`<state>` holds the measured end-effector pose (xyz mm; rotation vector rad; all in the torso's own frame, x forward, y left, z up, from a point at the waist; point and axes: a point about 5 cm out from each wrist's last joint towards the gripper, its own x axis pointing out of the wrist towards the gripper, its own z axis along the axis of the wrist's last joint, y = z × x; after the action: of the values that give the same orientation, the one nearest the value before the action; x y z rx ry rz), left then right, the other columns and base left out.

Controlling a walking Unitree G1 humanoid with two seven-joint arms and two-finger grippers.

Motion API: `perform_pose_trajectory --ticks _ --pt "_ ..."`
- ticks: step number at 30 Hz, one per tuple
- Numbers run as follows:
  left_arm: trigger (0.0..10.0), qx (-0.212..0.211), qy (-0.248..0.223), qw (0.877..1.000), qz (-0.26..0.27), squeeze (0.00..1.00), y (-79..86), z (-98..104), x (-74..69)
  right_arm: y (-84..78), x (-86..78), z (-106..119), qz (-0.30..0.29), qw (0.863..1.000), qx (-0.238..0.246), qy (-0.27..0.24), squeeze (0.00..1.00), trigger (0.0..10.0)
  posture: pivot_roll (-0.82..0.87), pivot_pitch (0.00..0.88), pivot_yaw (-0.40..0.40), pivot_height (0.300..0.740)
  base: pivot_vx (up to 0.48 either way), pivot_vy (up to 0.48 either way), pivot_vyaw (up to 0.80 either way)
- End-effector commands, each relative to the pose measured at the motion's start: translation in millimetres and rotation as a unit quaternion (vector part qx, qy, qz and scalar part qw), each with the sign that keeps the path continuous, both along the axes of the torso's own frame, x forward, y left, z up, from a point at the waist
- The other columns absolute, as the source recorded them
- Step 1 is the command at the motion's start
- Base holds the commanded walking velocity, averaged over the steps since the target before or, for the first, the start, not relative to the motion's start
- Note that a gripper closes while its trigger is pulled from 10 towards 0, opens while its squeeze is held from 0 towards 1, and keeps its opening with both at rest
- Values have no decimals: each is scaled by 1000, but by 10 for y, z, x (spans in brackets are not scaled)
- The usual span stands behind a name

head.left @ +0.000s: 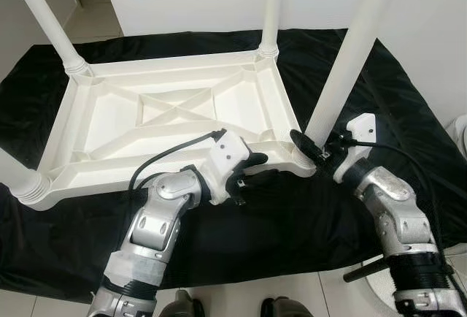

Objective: Building children table

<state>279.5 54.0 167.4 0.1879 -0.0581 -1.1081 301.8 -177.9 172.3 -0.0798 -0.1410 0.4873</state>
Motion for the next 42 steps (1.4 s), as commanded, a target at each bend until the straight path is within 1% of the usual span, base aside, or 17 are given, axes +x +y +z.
perform_pose_trajectory --ticks 1,3,5,7,9,11,20,21,22,23,28,31,32,33,34,38,42 --pt "10000 -12 -13 993 115 0 90 -5 84 -4 -24 -73 -45 999 14 18 0 10000 -134 99 47 740 0 0 0" --pt "10000 -19 -14 993 115 0 95 4 89 107 -92 -94 -99 994 45 18 0 10000 -136 100 46 740 0 0 0" --pt "10000 -19 -14 993 115 0 95 4 89 107 -92 -94 -99 994 45 18 0 10000 -136 100 46 740 0 0 0" --pt "10000 -24 -16 993 117 0 108 14 92 172 -156 -149 -181 981 62 25 0 10000 -135 98 41 740 0 0 0" --pt "10000 -24 -16 993 117 0 108 14 92 172 -156 -149 -181 981 62 25 0 10000 -135 98 41 740 0 0 0" --pt "10000 -20 -20 992 120 0 118 16 106 260 -233 -186 -255 964 67 26 0 10000 -133 93 38 740 0 0 0" --pt "10000 -21 -22 991 132 0 155 19 131 476 -304 -158 -241 968 70 23 0 10000 -141 77 30 740 0 0 0" --pt "10000 -23 -22 991 132 0 154 19 133 466 -308 -144 -231 970 74 19 729 10000 -143 76 25 740 0 0 0" --pt "10000 -23 -22 991 132 0 154 19 133 466 -308 -144 -231 970 74 19 729 10000 -143 76 25 740 0 0 0" --pt "10000 -23 -22 991 132 0 144 7 126 444 -321 -131 -224 972 75 16 1000 10000 -144 76 17 740 0 0 0" --pt "10000 -27 -20 992 125 0 105 -12 83 334 -320 -85 -195 978 75 9 1000 10000 -146 79 11 740 0 0 0" --pt "10000 -22 -24 992 123 0 93 -29 68 159 -298 -66 -159 986 57 5 1000 10000 -140 70 24 740 0 0 0" --pt "10000 -20 -26 992 122 0 94 -28 69 107 -289 -66 -146 988 57 8 769 10000 -140 70 24 740 0 0 0" --pt "10000 -20 -26 992 122 0 94 -28 69 107 -289 -66 -146 988 57 8 769 10000 -140 70 24 740 0 0 0" --pt "10000 -18 -26 992 120 0 96 -24 75 69 -278 -59 -136 989 52 8 0 10000 -139 67 30 740 0 0 0" --pt "10000 -15 -25 993 115 0 94 -5 89 12 -249 -26 -106 993 44 5 0 10000 -140 72 39 740 0 0 0" --pt "10000 -6 -15 994 105 0 89 -34 84 -27 -192 -35 -15 1000 -10 4 0 10000 -145 73 52 740 0 0 0"
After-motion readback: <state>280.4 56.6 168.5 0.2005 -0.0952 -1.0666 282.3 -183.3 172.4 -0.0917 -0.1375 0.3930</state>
